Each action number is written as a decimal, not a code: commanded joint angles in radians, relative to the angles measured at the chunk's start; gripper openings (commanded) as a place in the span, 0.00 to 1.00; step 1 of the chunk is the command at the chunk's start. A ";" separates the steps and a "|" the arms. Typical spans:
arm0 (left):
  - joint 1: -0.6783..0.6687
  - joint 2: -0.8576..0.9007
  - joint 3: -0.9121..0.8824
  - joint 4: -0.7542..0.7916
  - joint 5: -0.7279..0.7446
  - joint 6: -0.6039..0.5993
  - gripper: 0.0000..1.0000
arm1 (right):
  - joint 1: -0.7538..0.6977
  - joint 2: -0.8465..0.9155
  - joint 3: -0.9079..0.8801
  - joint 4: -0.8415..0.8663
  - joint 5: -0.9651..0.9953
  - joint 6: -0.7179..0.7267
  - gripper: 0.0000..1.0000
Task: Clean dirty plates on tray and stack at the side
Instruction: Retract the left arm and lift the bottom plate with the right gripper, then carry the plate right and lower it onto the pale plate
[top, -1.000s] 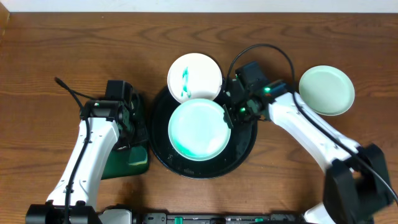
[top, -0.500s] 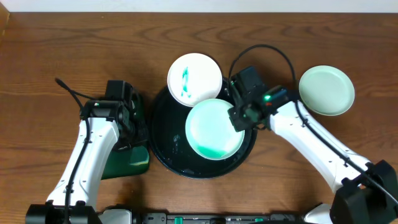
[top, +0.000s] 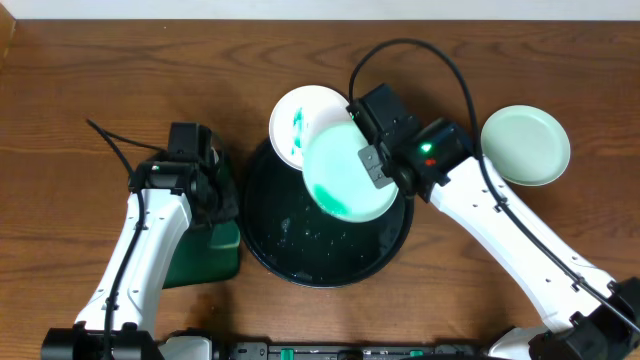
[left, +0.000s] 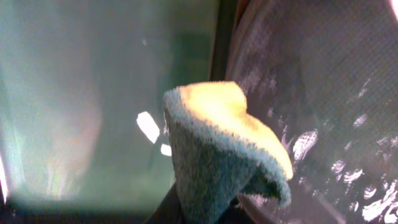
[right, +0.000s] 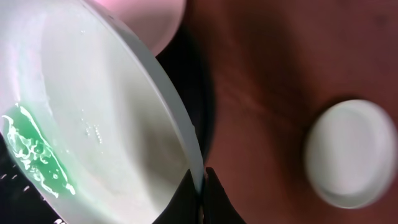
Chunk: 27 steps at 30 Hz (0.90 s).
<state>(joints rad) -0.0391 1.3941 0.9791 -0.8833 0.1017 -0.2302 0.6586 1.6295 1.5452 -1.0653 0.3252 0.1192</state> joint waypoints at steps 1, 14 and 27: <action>0.005 -0.012 0.013 0.046 -0.017 0.041 0.08 | 0.011 -0.014 0.057 -0.023 0.126 -0.032 0.01; 0.005 -0.009 0.012 0.100 -0.016 0.056 0.07 | 0.076 0.039 0.071 -0.077 0.406 -0.077 0.01; 0.005 -0.009 0.009 0.100 -0.016 0.056 0.08 | 0.311 0.257 0.071 -0.109 0.748 -0.087 0.01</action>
<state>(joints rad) -0.0391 1.3941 0.9791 -0.7837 0.0982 -0.1829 0.9234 1.8664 1.5982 -1.1679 0.9123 0.0395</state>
